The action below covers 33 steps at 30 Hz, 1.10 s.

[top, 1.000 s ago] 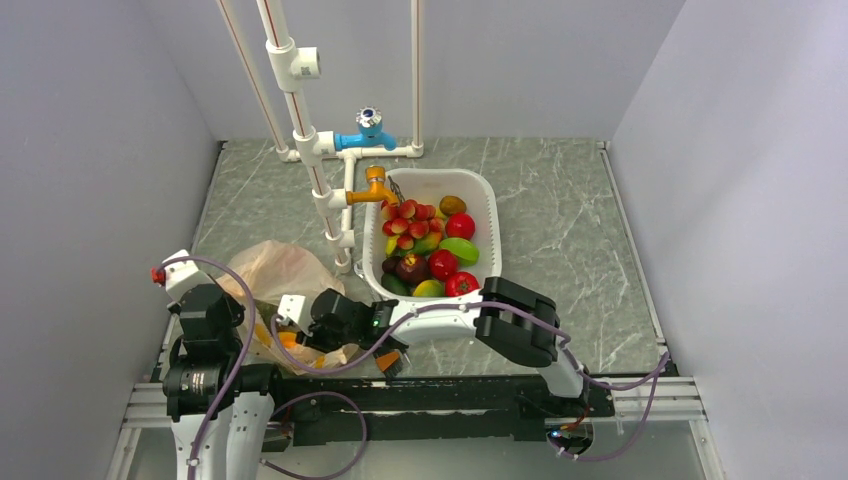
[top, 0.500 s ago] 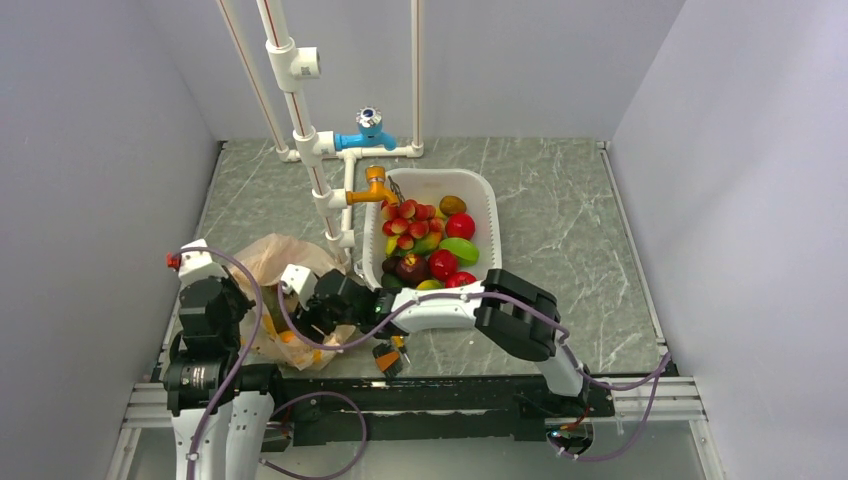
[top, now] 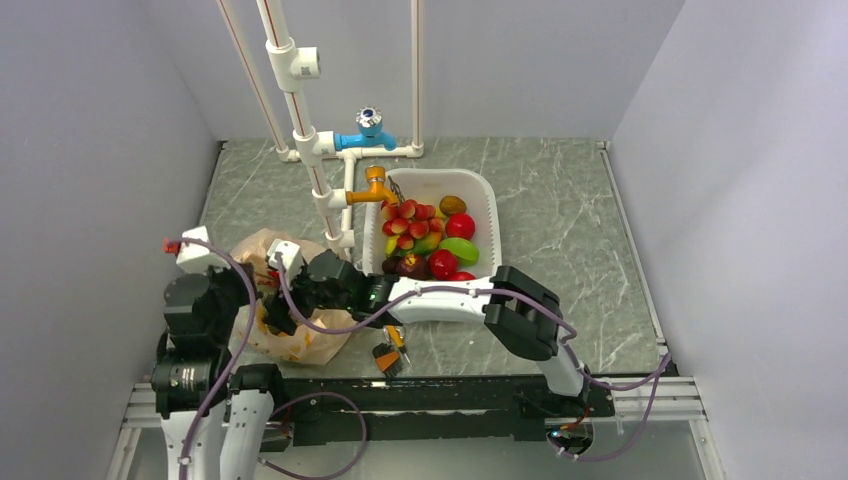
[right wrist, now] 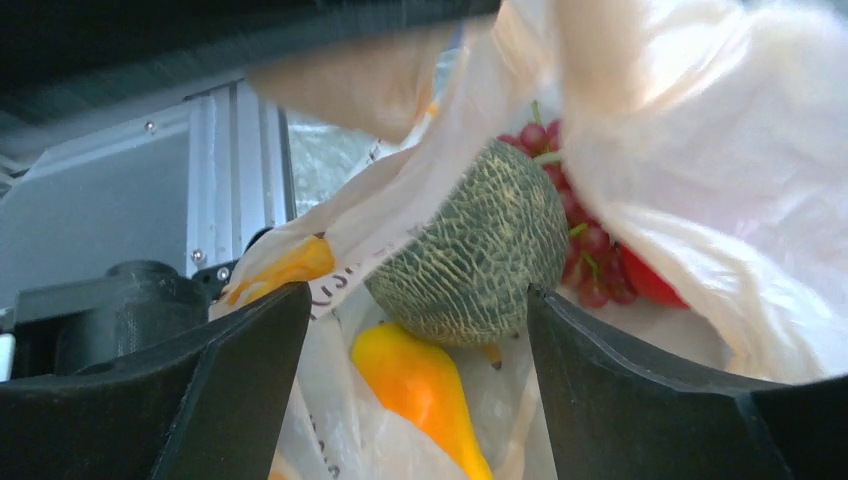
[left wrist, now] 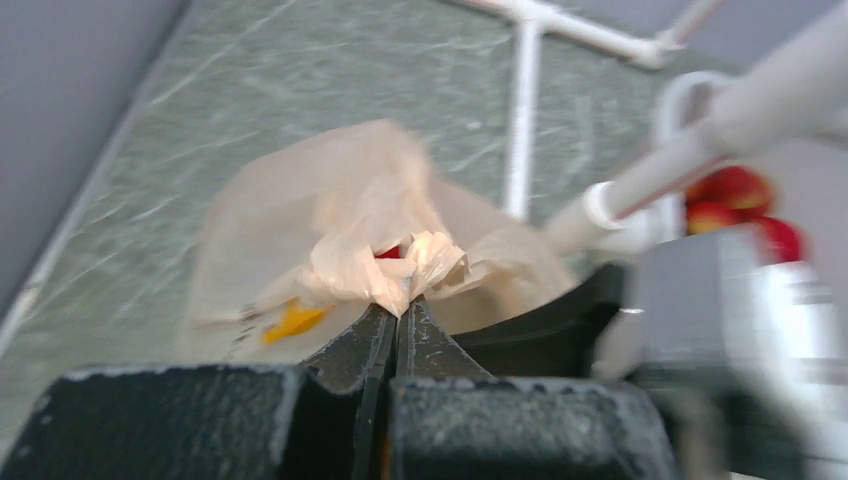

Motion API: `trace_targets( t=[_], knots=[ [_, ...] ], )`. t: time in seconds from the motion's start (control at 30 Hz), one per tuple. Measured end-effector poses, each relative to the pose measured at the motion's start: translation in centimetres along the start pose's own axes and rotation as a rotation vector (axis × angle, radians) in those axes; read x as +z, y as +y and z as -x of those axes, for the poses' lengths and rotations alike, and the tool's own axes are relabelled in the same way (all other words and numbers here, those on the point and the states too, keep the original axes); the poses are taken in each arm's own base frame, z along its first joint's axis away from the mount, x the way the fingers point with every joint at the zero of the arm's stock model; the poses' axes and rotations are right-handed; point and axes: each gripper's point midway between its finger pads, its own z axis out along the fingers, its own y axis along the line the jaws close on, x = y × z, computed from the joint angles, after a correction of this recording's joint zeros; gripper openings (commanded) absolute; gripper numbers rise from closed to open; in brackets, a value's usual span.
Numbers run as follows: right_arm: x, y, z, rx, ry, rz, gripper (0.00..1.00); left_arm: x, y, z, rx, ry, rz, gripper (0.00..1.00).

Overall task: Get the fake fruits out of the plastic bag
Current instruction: Adjust the plastic bag at the center of the board.

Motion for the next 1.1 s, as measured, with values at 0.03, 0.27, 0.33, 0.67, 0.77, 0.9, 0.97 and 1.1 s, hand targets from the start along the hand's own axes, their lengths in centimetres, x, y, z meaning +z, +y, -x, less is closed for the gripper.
trace_targets(
  t=[0.03, 0.27, 0.33, 0.67, 0.77, 0.9, 0.97, 1.1],
  knots=[
    [-0.3, -0.1, -0.3, 0.009, 0.005, -0.001, 0.79, -0.2, -1.1, 1.0, -0.022, 0.003, -0.045, 0.00],
    [-3.4, -3.3, -3.6, 0.097, 0.062, -0.063, 0.73, 0.0, -7.6, 4.7, -0.096, 0.096, -0.317, 0.00],
    [-3.7, -4.6, -3.8, 0.113, 0.060, -0.084, 0.72, -0.4, -8.8, 5.0, -0.102, 0.120, -0.380, 0.00],
    [-3.9, -3.6, -3.6, 0.113, 0.039, -0.026, 0.93, -5.1, -4.9, 2.7, -0.046, 0.111, -0.228, 0.00],
    [-3.5, -2.6, -2.7, 0.095, 0.020, 0.001, 0.99, -5.7, -2.9, 2.1, -0.040, 0.103, -0.129, 0.00],
    [-1.2, -1.4, 0.2, 0.040, -0.045, 0.022, 0.99, -6.3, -1.2, 1.7, -0.040, 0.098, -0.040, 0.00],
    [-0.2, -0.7, 1.1, 0.016, -0.065, 0.027, 0.99, -6.6, -0.6, 1.9, -0.042, 0.095, -0.004, 0.00],
    [1.8, 0.1, 1.4, -0.028, -0.068, 0.024, 0.99, -7.1, 0.5, 1.9, -0.055, 0.091, 0.061, 0.00]
  ],
)
